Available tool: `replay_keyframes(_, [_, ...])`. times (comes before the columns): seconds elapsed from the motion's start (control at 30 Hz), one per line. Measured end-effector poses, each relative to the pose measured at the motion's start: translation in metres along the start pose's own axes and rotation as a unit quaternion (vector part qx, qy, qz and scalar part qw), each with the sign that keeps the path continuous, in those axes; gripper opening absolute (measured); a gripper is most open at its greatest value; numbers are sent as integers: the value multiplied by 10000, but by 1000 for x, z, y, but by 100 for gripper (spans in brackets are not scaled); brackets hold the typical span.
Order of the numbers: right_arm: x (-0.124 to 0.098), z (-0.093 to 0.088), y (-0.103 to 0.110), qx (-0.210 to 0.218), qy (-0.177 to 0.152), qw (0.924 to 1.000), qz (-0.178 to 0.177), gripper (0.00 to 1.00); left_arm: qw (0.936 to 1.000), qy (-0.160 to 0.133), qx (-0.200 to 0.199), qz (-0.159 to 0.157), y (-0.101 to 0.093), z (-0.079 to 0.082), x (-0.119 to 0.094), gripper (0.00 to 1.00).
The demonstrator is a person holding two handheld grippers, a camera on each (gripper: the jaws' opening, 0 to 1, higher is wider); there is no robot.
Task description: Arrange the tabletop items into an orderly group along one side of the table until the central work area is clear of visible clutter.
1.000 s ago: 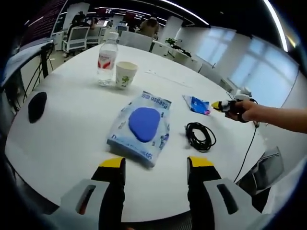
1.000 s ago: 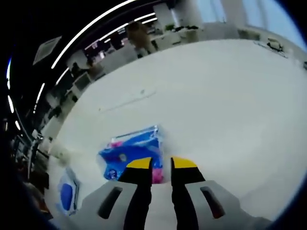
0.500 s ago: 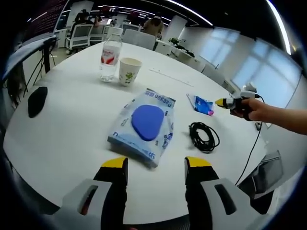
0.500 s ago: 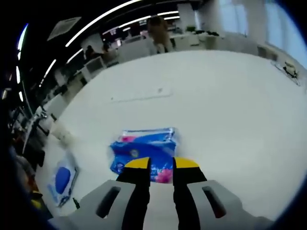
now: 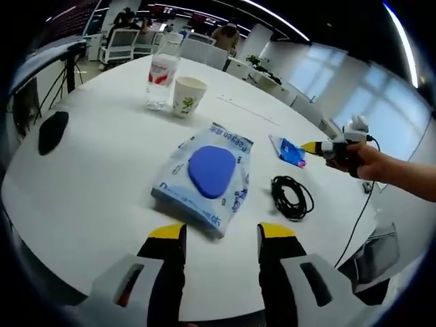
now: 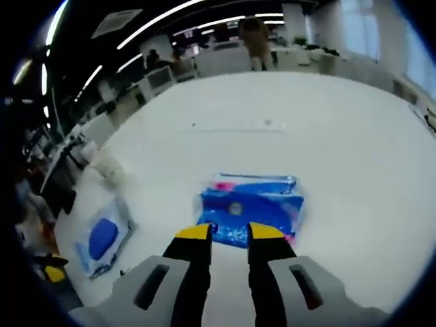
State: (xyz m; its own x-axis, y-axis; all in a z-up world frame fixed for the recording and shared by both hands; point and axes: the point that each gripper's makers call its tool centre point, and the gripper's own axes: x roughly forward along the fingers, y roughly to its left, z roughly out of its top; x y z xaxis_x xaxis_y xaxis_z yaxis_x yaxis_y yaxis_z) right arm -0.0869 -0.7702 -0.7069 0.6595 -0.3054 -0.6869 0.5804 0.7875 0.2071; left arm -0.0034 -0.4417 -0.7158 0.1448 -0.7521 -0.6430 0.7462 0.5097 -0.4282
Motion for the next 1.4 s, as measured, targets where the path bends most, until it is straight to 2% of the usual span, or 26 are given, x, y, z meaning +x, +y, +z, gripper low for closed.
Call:
replay_keyframes(0.3, [14,-4,48,-568,208,9970,481,19,9997,-55,-223,38,6,-2,-1,39])
replay_keyframes(0.43, [18,-7,63,-665,285,9953,641,19,9996,-82,-283,10,5,-1,-1,37])
replay_keyframes(0.67, [26,-22,93,-1174,615,9857,1037,21,9993,-70,-366,-20,5,-4,4,36])
replay_keyframes(0.93, [41,-35,108,-1284,861,9797,1279,22,9987,-76,-507,-1,9,-3,7,33])
replay_keyframes(1.1, [45,-32,119,-1438,896,9752,1424,23,9975,-103,-703,-22,10,-3,9,31])
replay_keyframes(1.4, [58,-29,137,-1698,1008,9670,1608,23,9967,3,-808,-60,7,-8,18,29])
